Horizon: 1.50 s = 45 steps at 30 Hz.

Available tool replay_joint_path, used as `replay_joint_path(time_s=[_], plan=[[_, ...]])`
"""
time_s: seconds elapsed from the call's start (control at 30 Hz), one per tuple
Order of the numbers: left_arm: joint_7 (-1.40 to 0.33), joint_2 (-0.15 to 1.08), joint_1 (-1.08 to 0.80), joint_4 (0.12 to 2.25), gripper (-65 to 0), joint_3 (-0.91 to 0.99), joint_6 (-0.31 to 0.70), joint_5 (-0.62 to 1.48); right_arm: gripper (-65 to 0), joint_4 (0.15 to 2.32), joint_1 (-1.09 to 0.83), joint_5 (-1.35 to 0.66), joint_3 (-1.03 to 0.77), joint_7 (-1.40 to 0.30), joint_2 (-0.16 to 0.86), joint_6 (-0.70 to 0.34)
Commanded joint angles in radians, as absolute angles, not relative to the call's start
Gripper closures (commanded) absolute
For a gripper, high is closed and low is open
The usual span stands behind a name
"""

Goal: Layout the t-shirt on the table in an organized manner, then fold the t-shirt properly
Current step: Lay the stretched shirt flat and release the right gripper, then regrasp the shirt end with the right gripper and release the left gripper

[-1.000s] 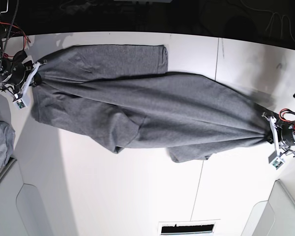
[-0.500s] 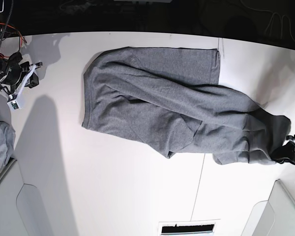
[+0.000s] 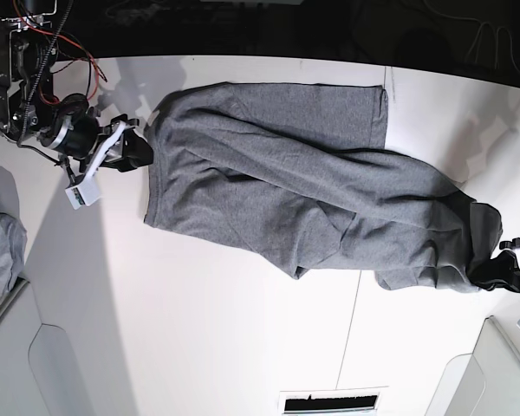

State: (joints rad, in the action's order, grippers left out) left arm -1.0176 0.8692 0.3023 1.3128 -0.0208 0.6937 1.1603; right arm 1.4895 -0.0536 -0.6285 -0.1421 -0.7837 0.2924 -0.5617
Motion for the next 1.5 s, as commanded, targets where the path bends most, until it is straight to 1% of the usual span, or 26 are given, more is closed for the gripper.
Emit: replay_joint_path(time_s=[0.0,0.07,0.2,0.27,0.37,0.4,0.43,0.57,0.67,0.9,0.93,0.97,1.0,1.07,1.13,1.23,1.33,1.47], plan=[[-1.003,0.887,0.326,1.324,0.0,-0.009,0.698,1.179,-19.4,1.53,-0.039,-0.646,-0.155,-0.76,0.281,-0.572],[-1.007,0.875,0.323,1.324,0.0,-0.009,0.698,1.179,-19.4,1.56,-0.035,-0.626,-0.162,-0.759,0.241,-0.572],[-1.007,0.859,0.309,1.324,0.0,-0.009,0.698,1.179,-19.6,1.547,0.001,-0.529,-0.164,-0.737,0.149,-0.553],[-1.007,0.856,0.301,1.324,0.0,-0.009,0.698,1.183,-23.4,1.522,0.022,-0.463,-0.164,-0.702,0.113,-0.545],[-1.007,0.856,0.299,1.324,0.0,-0.009,0.698,1.187,-33.4,1.46,0.058,-0.38,-0.164,-0.665,0.086,-0.514],[-1.007,0.856,0.299,1.324,0.0,-0.009,0.698,1.186,-35.3,1.441,0.07,-0.359,-0.164,-0.652,0.085,-0.501],[-1.007,0.856,0.299,1.324,0.0,-0.009,0.698,1.186,-35.7,1.423,0.08,-0.342,-0.164,-0.643,0.086,-0.488],[-1.007,0.857,0.296,1.324,0.0,-0.009,0.698,1.186,-35.6,1.388,0.12,-0.268,-0.165,-0.621,0.086,-0.387],[-1.015,0.857,0.294,1.324,0.0,-0.009,0.698,1.187,-35.6,1.356,0.146,-0.269,-0.164,-0.621,0.084,-0.377],[-1.015,0.857,0.294,1.324,0.0,-0.009,0.698,1.197,-35.5,1.159,0.235,-0.288,-0.164,-0.609,0.077,-0.381],[-1.015,0.857,0.294,1.324,0.0,-0.009,0.698,1.197,-35.0,1.143,0.236,-0.295,-0.164,-0.609,0.077,-0.381],[-1.015,0.857,0.294,1.324,0.0,-0.009,0.698,1.197,-32.2,1.132,0.236,-0.299,-0.164,-0.605,0.076,-0.382],[-1.015,0.857,0.294,1.324,0.0,-0.009,0.698,1.196,-27.1,1.124,0.236,-0.299,-0.164,-0.601,0.076,-0.381],[-1.015,0.857,0.294,1.324,0.0,-0.009,0.698,1.196,-13.6,1.122,0.236,-0.299,-0.164,-0.59,0.077,-0.382],[-1.014,0.857,0.294,1.324,0.0,-0.009,0.698,1.196,0.0,1.122,0.245,-0.299,-0.164,-0.556,0.077,-0.419],[-1.005,0.859,0.302,1.324,0.0,-0.009,0.698,1.193,0.0,1.122,0.278,-0.296,-0.165,-0.506,0.078,-0.505],[-0.972,0.87,0.334,1.324,0.0,-0.009,0.698,1.191,0.0,1.124,0.34,-0.295,-0.165,-0.506,0.078,-0.528],[-0.965,0.893,0.424,1.324,0.0,-0.009,0.698,1.194,0.0,1.158,0.435,-0.297,-0.165,-0.521,0.091,-0.528]])
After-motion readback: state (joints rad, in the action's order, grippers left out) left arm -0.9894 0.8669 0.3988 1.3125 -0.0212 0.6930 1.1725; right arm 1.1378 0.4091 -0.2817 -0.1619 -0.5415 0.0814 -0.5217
